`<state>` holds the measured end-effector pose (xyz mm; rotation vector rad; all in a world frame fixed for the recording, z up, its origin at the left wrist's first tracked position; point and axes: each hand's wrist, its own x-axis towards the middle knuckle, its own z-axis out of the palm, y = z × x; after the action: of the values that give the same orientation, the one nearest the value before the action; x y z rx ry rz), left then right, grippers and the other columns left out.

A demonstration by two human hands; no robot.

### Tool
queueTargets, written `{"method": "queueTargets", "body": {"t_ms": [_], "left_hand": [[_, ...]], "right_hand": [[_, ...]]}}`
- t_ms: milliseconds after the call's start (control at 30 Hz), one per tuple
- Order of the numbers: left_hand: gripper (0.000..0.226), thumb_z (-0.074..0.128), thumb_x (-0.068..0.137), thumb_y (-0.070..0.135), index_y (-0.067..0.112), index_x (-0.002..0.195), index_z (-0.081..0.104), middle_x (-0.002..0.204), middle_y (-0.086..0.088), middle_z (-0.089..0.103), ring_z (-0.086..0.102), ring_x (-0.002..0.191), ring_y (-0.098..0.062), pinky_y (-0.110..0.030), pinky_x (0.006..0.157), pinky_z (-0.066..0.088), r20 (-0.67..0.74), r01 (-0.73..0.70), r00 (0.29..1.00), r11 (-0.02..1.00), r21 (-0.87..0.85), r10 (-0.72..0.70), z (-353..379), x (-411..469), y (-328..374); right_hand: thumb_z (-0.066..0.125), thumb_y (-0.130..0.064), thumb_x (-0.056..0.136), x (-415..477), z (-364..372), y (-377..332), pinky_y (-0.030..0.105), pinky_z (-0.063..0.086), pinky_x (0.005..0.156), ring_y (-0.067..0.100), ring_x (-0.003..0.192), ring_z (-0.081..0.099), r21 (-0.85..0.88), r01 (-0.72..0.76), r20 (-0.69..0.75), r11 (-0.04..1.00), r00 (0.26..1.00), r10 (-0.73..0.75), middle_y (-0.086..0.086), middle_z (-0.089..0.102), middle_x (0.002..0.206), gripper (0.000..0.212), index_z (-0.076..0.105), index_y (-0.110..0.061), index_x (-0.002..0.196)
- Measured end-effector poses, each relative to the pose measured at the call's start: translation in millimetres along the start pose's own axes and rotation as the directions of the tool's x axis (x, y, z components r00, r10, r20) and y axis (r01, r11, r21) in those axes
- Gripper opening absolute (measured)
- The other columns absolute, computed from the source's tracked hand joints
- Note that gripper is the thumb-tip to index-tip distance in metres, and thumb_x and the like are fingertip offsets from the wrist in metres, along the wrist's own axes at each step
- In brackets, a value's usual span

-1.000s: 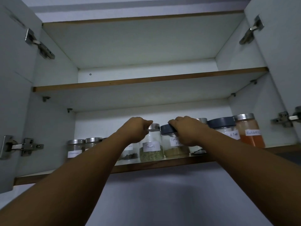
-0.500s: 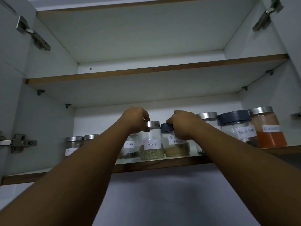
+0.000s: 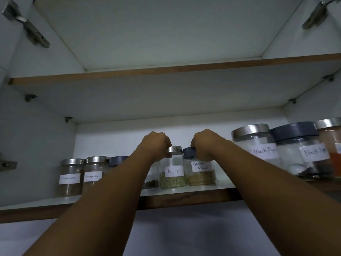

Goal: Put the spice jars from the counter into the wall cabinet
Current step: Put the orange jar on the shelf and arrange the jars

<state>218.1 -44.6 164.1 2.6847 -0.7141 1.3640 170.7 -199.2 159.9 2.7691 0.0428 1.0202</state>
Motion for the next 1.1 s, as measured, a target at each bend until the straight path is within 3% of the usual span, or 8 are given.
{"method": "queueTargets", "body": {"t_ms": [133, 267, 500, 600, 700, 800, 967, 1100], "left_hand": [[0.017, 0.064, 0.085, 0.027, 0.011, 0.087, 0.068, 0.089, -0.008, 0.068, 0.052, 0.076, -0.019, -0.030, 0.072, 0.045, 0.018, -0.028, 0.999, 0.995, 0.096, 0.027, 15.9, 8.8, -4.8], [0.014, 0.054, 0.087, 0.012, 0.010, 0.087, 0.068, 0.087, -0.009, 0.066, 0.053, 0.077, -0.022, -0.033, 0.074, 0.048, 0.075, -0.069, 0.996, 0.985, 0.156, 0.058, 19.1, 16.1, -9.3], [0.022, 0.042, 0.093, 0.017, 0.008, 0.108, 0.056, 0.109, -0.011, 0.061, 0.050, 0.089, -0.023, -0.029, 0.075, 0.038, 0.208, -0.131, 0.975, 0.953, 0.272, 0.075, 24.7, 17.3, -9.1], [0.034, 0.039, 0.095, 0.017, 0.008, 0.127, 0.045, 0.124, -0.013, 0.056, 0.051, 0.107, -0.027, -0.031, 0.084, 0.039, 0.261, -0.095, 0.965, 0.968, 0.234, 0.031, 30.9, 19.0, -9.8], [0.060, 0.041, 0.093, 0.010, 0.027, 0.147, 0.020, 0.148, -0.008, 0.037, 0.039, 0.131, -0.027, -0.033, 0.103, 0.034, 0.349, -0.089, 0.937, 0.985, 0.146, 0.033, 34.3, 18.2, -9.7], [0.063, 0.036, 0.094, 0.005, 0.034, 0.146, 0.018, 0.152, -0.015, 0.025, 0.033, 0.134, -0.031, -0.036, 0.105, 0.031, 0.413, -0.149, 0.909, 0.968, 0.202, 0.054, 36.9, 16.4, -7.7], [0.064, 0.035, 0.094, 0.007, 0.036, 0.146, 0.011, 0.155, -0.022, -0.006, 0.022, 0.139, -0.039, -0.042, 0.111, 0.024, 0.422, -0.130, 0.906, 0.969, 0.212, 0.029, 40.5, 14.6, -7.3], [0.065, 0.039, 0.094, 0.011, 0.039, 0.146, 0.012, 0.155, -0.022, -0.004, 0.034, 0.133, -0.040, -0.041, 0.109, 0.031, 0.427, -0.106, 0.904, 0.980, 0.169, 0.024, 43.2, 14.2, -9.6]], "right_hand": [[0.054, -0.015, 0.087, 16.5, 7.1, -2.9, 0.027, 0.043, 0.073, 0.020, 0.081, 0.049, -0.050, 0.000, 0.062, 0.999, 0.998, 0.003, 0.007, 0.054, 0.094, 0.022, 0.061, -0.008, 0.107], [0.056, -0.026, 0.088, 26.7, 15.4, -7.8, 0.029, 0.042, 0.071, 0.021, 0.077, 0.049, -0.055, -0.007, 0.075, 0.998, 0.997, 0.011, 0.003, 0.046, 0.074, 0.015, 0.052, -0.012, 0.082], [0.054, -0.025, 0.088, 32.4, 23.9, -8.7, 0.029, 0.041, 0.070, 0.021, 0.076, 0.049, -0.080, -0.018, 0.071, 0.997, 0.997, 0.024, 0.002, 0.043, 0.067, 0.027, 0.045, -0.012, 0.067], [0.054, -0.027, 0.088, 33.8, 25.7, -6.8, 0.030, 0.042, 0.072, 0.022, 0.077, 0.050, -0.062, -0.012, 0.097, 0.998, 0.995, 0.018, 0.002, 0.043, 0.069, 0.022, 0.048, -0.012, 0.073], [0.055, -0.025, 0.088, 34.0, 27.4, -5.2, 0.030, 0.041, 0.073, 0.021, 0.079, 0.049, -0.058, 0.007, 0.109, 0.998, 0.994, -0.001, 0.001, 0.042, 0.069, 0.014, 0.050, -0.013, 0.083], [0.054, -0.023, 0.088, 33.9, 30.9, -2.4, 0.030, 0.041, 0.073, 0.022, 0.080, 0.049, -0.036, 0.012, 0.085, 0.999, 0.996, -0.009, 0.001, 0.045, 0.074, 0.010, 0.051, -0.014, 0.086], [0.051, -0.019, 0.088, 33.6, 33.8, -1.5, 0.030, 0.040, 0.071, 0.022, 0.079, 0.048, -0.033, 0.020, 0.073, 0.999, 0.997, -0.018, 0.000, 0.043, 0.069, 0.008, 0.050, -0.011, 0.085], [0.050, -0.017, 0.088, 30.8, 34.0, -2.9, 0.030, 0.039, 0.072, 0.022, 0.080, 0.047, -0.002, 0.025, 0.069, 1.000, 0.997, -0.025, 0.000, 0.042, 0.069, 0.004, 0.050, -0.013, 0.087]]}}
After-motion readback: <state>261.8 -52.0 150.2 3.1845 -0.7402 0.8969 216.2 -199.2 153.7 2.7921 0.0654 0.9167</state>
